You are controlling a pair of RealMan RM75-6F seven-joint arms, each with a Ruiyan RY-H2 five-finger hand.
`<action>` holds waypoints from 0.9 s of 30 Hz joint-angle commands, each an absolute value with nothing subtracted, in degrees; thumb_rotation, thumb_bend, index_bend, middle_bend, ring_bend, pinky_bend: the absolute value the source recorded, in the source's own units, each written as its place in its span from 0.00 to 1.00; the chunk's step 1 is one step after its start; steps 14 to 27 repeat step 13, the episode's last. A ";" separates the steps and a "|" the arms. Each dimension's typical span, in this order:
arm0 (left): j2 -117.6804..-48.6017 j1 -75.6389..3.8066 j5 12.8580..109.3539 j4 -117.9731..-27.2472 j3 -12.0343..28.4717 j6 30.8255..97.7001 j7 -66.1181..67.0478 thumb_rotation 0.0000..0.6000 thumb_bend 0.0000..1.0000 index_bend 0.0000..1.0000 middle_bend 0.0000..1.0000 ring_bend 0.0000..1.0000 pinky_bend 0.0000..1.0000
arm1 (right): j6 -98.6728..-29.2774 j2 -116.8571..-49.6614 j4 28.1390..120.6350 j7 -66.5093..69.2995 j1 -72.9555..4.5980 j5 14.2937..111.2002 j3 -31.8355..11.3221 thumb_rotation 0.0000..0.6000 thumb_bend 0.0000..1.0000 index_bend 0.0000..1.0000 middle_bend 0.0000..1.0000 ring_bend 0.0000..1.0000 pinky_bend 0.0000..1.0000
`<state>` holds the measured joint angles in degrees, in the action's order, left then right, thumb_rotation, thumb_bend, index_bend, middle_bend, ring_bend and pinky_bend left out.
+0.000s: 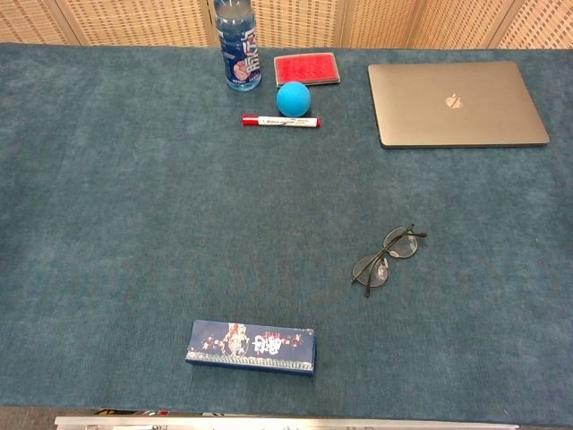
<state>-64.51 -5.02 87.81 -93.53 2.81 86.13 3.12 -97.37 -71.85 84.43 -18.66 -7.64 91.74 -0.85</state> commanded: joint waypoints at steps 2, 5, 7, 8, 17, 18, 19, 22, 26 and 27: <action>-64.51 -5.26 87.63 -93.36 2.95 85.87 2.80 1.00 0.00 0.47 0.43 0.31 0.47 | -98.28 -71.41 83.70 -17.26 -5.25 88.42 -2.18 1.00 0.20 0.40 0.41 0.27 0.44; -64.39 -5.34 87.32 -93.38 3.09 85.81 2.42 1.00 0.00 0.47 0.43 0.31 0.47 | -98.57 -71.57 82.63 -15.04 -4.11 86.50 -3.13 1.00 0.20 0.40 0.41 0.27 0.44; -64.40 -5.47 87.02 -93.35 3.25 85.68 2.28 1.00 0.00 0.47 0.43 0.31 0.47 | -98.64 -71.56 82.12 -13.63 -3.60 85.62 -3.77 1.00 0.20 0.40 0.41 0.27 0.44; -64.46 -5.60 86.71 -93.20 3.37 85.44 2.35 1.00 0.00 0.47 0.43 0.31 0.47 | -98.73 -71.52 81.82 -12.97 -3.42 85.43 -4.08 1.00 0.20 0.40 0.41 0.27 0.44; -64.54 -5.47 86.44 -93.22 3.16 85.46 3.08 1.00 0.00 0.47 0.43 0.31 0.47 | -98.40 -71.33 81.40 -11.41 -3.28 85.78 -4.65 1.00 0.20 0.40 0.41 0.27 0.44; -64.54 -5.47 86.44 -93.22 3.16 85.46 3.08 1.00 0.00 0.47 0.43 0.31 0.47 | -98.40 -71.33 81.40 -11.41 -3.28 85.78 -4.65 1.00 0.20 0.40 0.41 0.27 0.44; -64.54 -5.47 86.44 -93.22 3.16 85.46 3.08 1.00 0.00 0.47 0.43 0.31 0.47 | -98.40 -71.33 81.40 -11.41 -3.28 85.78 -4.65 1.00 0.20 0.40 0.41 0.27 0.44; -64.54 -5.47 86.44 -93.22 3.16 85.46 3.08 1.00 0.00 0.47 0.43 0.31 0.47 | -98.40 -71.33 81.40 -11.41 -3.28 85.78 -4.65 1.00 0.20 0.40 0.41 0.27 0.44; -64.54 -5.47 86.44 -93.22 3.16 85.46 3.08 1.00 0.00 0.47 0.43 0.31 0.47 | -98.40 -71.33 81.40 -11.41 -3.28 85.78 -4.65 1.00 0.20 0.40 0.41 0.27 0.44; -64.54 -5.47 86.44 -93.22 3.16 85.46 3.08 1.00 0.00 0.47 0.43 0.31 0.47 | -98.40 -71.33 81.40 -11.41 -3.28 85.78 -4.65 1.00 0.20 0.40 0.41 0.27 0.44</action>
